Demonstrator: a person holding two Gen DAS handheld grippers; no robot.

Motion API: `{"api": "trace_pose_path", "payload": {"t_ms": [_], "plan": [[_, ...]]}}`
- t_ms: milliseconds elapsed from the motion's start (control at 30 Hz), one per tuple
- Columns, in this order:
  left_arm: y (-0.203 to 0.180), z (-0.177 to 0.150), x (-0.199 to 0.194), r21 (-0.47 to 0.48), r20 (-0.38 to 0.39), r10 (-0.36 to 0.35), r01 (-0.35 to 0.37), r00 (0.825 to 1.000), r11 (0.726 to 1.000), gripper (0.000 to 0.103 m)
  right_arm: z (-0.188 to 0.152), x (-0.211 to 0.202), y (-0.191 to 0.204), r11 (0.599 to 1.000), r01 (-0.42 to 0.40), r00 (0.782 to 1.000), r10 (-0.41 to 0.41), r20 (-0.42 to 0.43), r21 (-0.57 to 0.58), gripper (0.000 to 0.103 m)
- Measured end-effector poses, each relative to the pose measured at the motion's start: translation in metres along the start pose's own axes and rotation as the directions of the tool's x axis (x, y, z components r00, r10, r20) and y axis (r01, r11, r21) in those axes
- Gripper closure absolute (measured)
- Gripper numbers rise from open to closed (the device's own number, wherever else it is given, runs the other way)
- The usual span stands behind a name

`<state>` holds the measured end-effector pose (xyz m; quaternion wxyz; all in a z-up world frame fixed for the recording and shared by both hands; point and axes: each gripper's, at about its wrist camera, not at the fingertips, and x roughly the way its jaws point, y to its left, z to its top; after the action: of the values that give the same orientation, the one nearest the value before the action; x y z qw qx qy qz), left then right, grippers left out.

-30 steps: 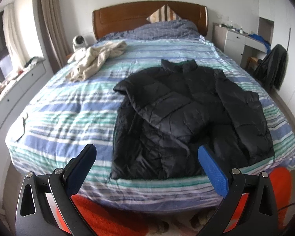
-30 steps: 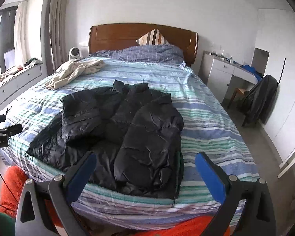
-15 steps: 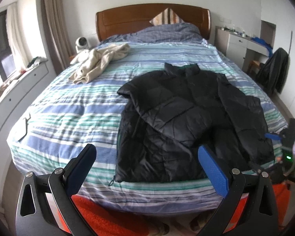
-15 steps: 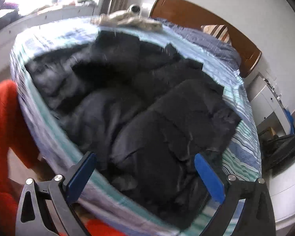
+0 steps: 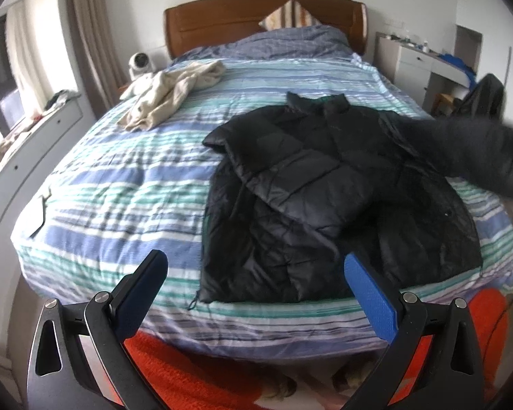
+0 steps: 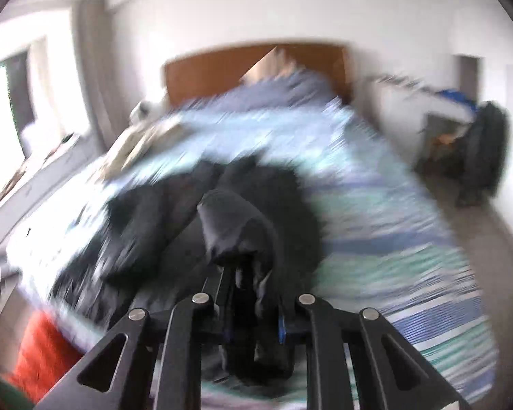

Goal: Fold large clothes
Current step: 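Grasp a black jacket sleeve with the right tool and pull it outward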

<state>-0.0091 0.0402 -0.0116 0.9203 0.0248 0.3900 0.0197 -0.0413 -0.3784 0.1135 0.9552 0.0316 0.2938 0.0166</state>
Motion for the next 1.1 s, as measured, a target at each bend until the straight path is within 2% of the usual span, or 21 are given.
{"api": "trace_pose_path", "payload": {"t_ms": [67,133,233,333,400,467,500,533,567,667,733,800,867,933,1033,1100], "plan": [[-0.005,0.003,-0.004,0.013,0.025,0.001,-0.001,1.000,1.000,0.000,0.023,-0.014,-0.049,0.993,0.111,0.993,-0.113,0.034,0.041,0.085],[-0.006,0.005,-0.006,0.011,0.037,-0.006,0.005,0.999,1.000,0.000,0.030,-0.014,-0.093,0.979,0.182,0.982,-0.185,0.027,0.095,0.085],[-0.007,0.007,-0.005,0.001,0.024,-0.018,0.018,1.000,1.000,0.000,0.021,0.007,-0.156,0.944,0.278,0.961,-0.273,-0.053,0.177,0.085],[-0.009,0.006,-0.004,0.012,0.004,-0.018,0.018,1.000,1.000,0.000,-0.009,0.045,-0.211,0.901,0.371,0.926,-0.340,-0.166,0.227,0.085],[-0.010,0.006,-0.009,0.024,0.013,-0.009,0.009,1.000,1.000,0.000,-0.033,0.067,-0.237,0.884,0.389,0.913,-0.333,-0.236,0.260,0.084],[-0.011,0.006,-0.013,0.033,0.029,0.006,-0.007,1.000,0.999,0.000,-0.059,0.090,-0.260,0.861,0.398,0.898,-0.294,-0.327,0.318,0.078],[-0.011,0.006,-0.013,0.035,0.034,0.015,-0.016,0.999,0.999,0.000,-0.074,0.098,-0.270,0.837,0.425,0.879,-0.291,-0.377,0.346,0.068],[-0.011,0.006,-0.013,0.036,0.032,0.020,-0.021,0.999,0.999,0.000,-0.087,0.102,-0.279,0.811,0.459,0.860,-0.303,-0.410,0.363,0.065],[-0.011,0.006,-0.010,0.036,0.023,0.025,-0.026,0.999,0.999,0.000,-0.096,0.101,-0.286,0.792,0.472,0.855,-0.304,-0.420,0.387,0.065],[-0.010,0.007,-0.002,0.028,-0.003,0.026,-0.025,1.000,0.999,0.000,-0.111,0.084,-0.294,0.751,0.486,0.857,-0.308,-0.413,0.447,0.065],[-0.010,0.010,0.001,0.020,-0.013,0.008,-0.008,1.000,1.000,0.000,-0.109,0.070,-0.290,0.755,0.477,0.866,-0.318,-0.386,0.450,0.065],[-0.013,0.012,0.002,0.021,-0.012,-0.007,0.008,1.000,1.000,0.000,-0.102,0.062,-0.279,0.793,0.421,0.898,-0.295,-0.326,0.441,0.065],[-0.018,0.013,0.001,0.032,-0.003,-0.018,0.018,1.000,0.999,0.000,-0.091,0.060,-0.267,0.828,0.332,0.937,-0.233,-0.262,0.452,0.065],[-0.025,0.014,-0.002,0.048,0.011,-0.028,0.027,1.000,0.998,0.000,-0.084,0.064,-0.256,0.846,0.261,0.960,-0.176,-0.218,0.465,0.065],[-0.033,0.014,-0.005,0.070,0.024,-0.040,0.038,0.999,0.997,0.000,-0.090,0.088,-0.253,0.837,0.258,0.958,-0.158,-0.239,0.482,0.064],[-0.035,0.014,-0.009,0.086,0.038,-0.040,0.036,0.998,0.996,0.000,-0.107,0.111,-0.261,0.798,0.300,0.940,-0.155,-0.303,0.523,0.064]]}}
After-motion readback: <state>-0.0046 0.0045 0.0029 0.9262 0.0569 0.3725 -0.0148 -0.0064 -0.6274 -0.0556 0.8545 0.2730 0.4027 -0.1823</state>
